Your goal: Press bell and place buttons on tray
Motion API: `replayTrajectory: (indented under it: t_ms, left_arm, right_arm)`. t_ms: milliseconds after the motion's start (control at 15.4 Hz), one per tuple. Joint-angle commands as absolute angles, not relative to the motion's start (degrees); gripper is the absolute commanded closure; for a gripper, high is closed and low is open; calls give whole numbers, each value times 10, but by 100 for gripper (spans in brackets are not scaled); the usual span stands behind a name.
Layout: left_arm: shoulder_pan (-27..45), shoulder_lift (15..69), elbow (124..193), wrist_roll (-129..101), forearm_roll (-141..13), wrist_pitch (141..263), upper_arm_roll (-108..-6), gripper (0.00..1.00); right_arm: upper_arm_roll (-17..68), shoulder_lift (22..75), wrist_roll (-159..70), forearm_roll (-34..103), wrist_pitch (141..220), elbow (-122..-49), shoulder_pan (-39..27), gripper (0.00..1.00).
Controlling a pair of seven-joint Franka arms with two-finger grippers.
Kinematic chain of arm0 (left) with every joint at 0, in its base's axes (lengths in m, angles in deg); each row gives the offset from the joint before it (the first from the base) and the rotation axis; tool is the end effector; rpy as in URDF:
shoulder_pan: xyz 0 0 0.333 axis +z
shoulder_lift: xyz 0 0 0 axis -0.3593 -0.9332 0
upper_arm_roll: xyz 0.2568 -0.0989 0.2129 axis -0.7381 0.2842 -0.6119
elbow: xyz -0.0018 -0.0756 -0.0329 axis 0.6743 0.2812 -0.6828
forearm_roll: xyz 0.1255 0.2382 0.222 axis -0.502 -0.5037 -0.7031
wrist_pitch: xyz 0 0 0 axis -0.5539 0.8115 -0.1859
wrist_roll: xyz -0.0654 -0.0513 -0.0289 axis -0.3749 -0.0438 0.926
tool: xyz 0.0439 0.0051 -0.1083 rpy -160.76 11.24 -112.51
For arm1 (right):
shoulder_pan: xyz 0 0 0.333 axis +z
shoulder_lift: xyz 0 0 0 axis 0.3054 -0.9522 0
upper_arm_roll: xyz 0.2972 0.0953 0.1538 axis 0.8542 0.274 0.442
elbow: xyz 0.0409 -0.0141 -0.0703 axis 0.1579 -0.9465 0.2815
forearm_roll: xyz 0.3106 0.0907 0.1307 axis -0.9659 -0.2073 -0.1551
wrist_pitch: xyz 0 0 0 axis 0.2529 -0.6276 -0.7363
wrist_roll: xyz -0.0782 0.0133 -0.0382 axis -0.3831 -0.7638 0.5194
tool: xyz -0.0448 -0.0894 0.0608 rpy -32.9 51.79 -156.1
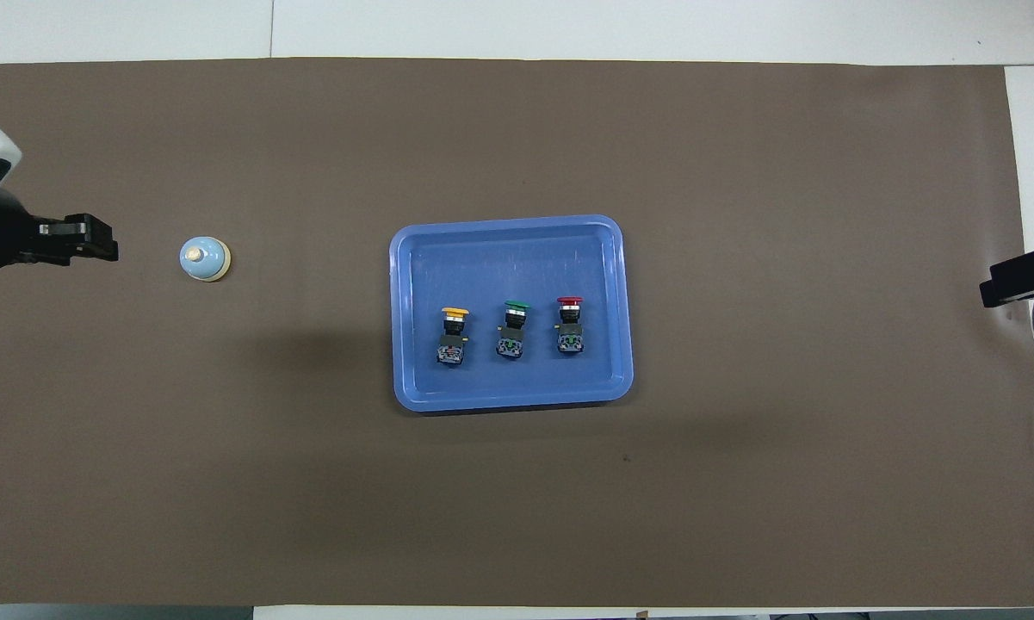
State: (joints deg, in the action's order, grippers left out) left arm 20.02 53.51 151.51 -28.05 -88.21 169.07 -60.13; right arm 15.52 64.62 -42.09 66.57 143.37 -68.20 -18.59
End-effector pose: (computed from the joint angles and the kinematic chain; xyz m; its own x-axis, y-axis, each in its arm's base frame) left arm 0.5192 -0.0064 0.5858 0.9976 0.0168 0.0665 0.0159 -0.9998 0.0145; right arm 0.4841 -0.0347 0.6663 0.9946 0.0324 -0.0983 0.0347 -0.9992 0.0215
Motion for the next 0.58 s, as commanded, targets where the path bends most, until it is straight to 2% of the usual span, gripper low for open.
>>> replayTrajectory:
  t_ms: [0, 130, 325, 520]
  left_arm:
    - [202, 594, 1532, -278, -886, 1641, -603, 0]
    - [202, 604, 1531, -277, -886, 1596, -603, 0]
    - [195, 590, 1505, -280, -886, 1589, -600, 0]
    - [194, 520, 1418, -283, -888, 1519, -600, 0]
  right_arm:
    - [153, 659, -423, 673, 1439, -698, -183, 0]
    - [153, 659, -423, 673, 1439, -698, -183, 0]
    - [153, 658, -423, 673, 1439, -698, -183, 0]
    - [153, 659, -423, 673, 1439, -698, -183, 0]
